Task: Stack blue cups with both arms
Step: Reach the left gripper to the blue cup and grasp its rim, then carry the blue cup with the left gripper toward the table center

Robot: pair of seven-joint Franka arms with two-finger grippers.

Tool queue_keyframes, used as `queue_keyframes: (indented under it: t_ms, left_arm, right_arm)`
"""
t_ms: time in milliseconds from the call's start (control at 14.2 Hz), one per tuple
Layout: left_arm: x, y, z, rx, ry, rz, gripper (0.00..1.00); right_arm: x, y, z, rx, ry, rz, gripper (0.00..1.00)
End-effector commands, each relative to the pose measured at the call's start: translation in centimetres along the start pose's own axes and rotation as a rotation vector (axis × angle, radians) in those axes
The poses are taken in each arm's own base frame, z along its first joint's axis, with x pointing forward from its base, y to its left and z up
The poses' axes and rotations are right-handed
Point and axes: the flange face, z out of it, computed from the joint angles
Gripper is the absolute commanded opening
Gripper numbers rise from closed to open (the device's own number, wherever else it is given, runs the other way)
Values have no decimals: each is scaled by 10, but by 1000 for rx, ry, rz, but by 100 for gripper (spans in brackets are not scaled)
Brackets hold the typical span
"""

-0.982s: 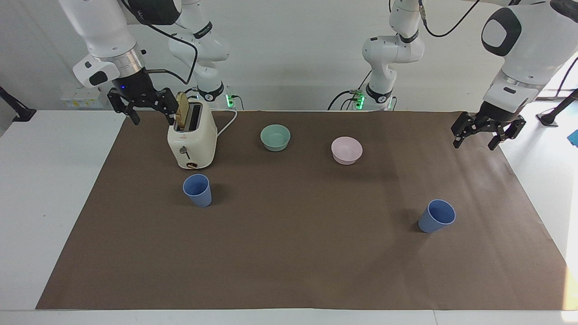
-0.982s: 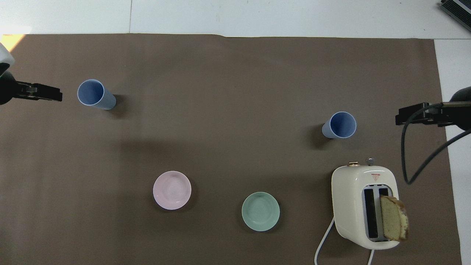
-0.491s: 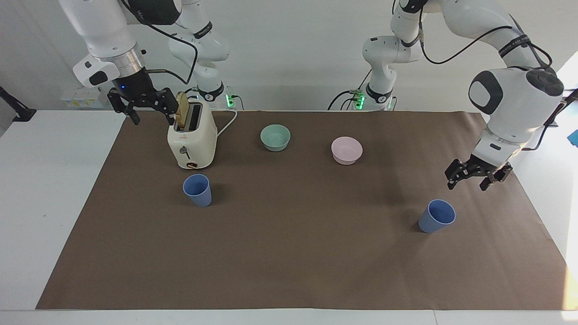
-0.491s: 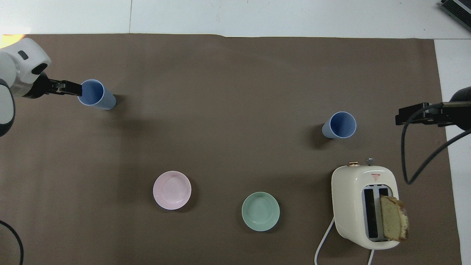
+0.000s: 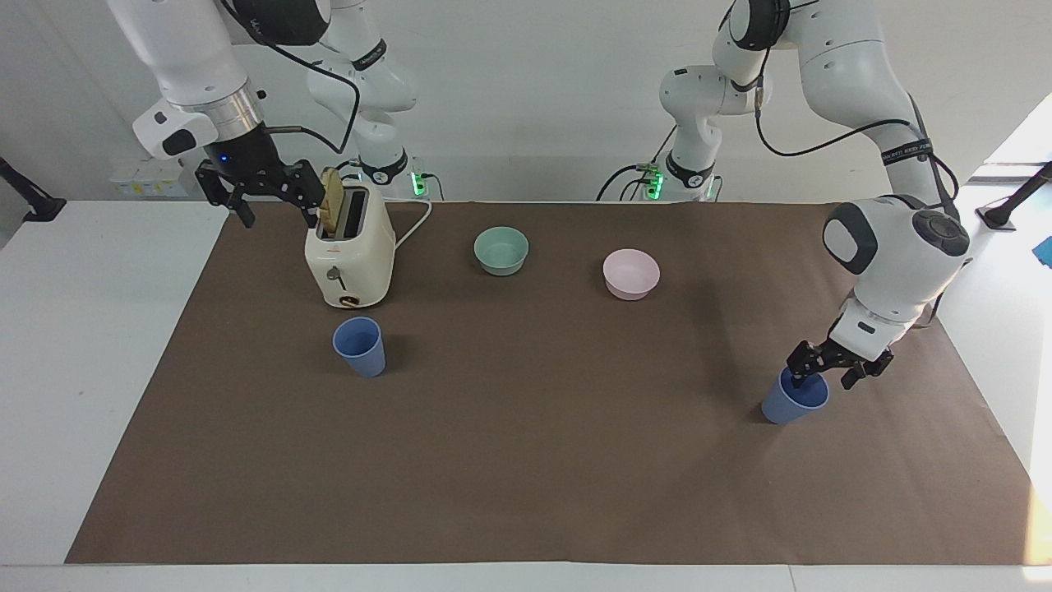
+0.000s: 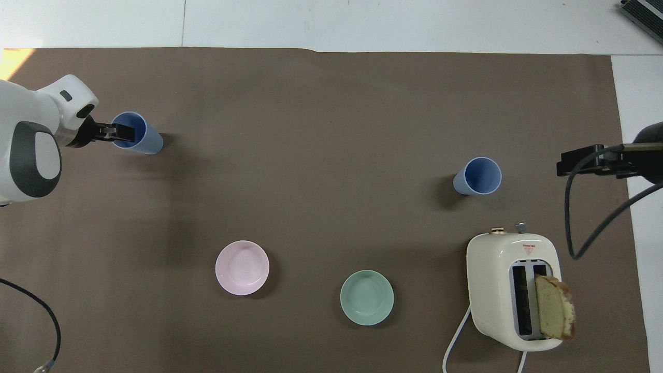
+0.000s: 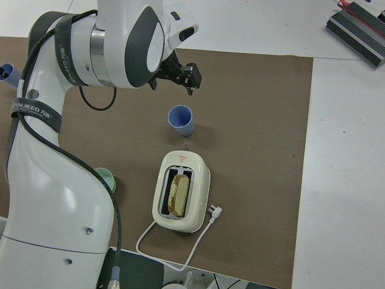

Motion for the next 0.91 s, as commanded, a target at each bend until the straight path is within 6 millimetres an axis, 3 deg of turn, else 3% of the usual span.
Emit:
queue_keyframes:
  t_ms: [0, 140, 281, 491, 632, 842]
  left_arm:
    - [-8, 1, -4, -14, 5, 5, 25]
    - [-8, 5, -5, -17, -7, 4, 0]
    - [-6, 5, -9, -19, -10, 8, 0]
    - [-4, 18, -44, -25, 24, 21, 0]
    - [-5, 48, -60, -36, 23, 44, 0]
    - [-7, 126, -59, -57, 10, 9, 0]
  right_arm:
    - [-8, 5, -2, -13, 5, -14, 100]
    - [-8, 5, -2, -13, 5, -14, 100]
    - [-8, 5, -2, -13, 5, -14, 100]
    - [-8, 5, -2, -13, 5, -14, 100]
    - [-8, 4, -1, -11, 5, -14, 100]
    - [-8, 5, -2, -13, 5, -14, 100]
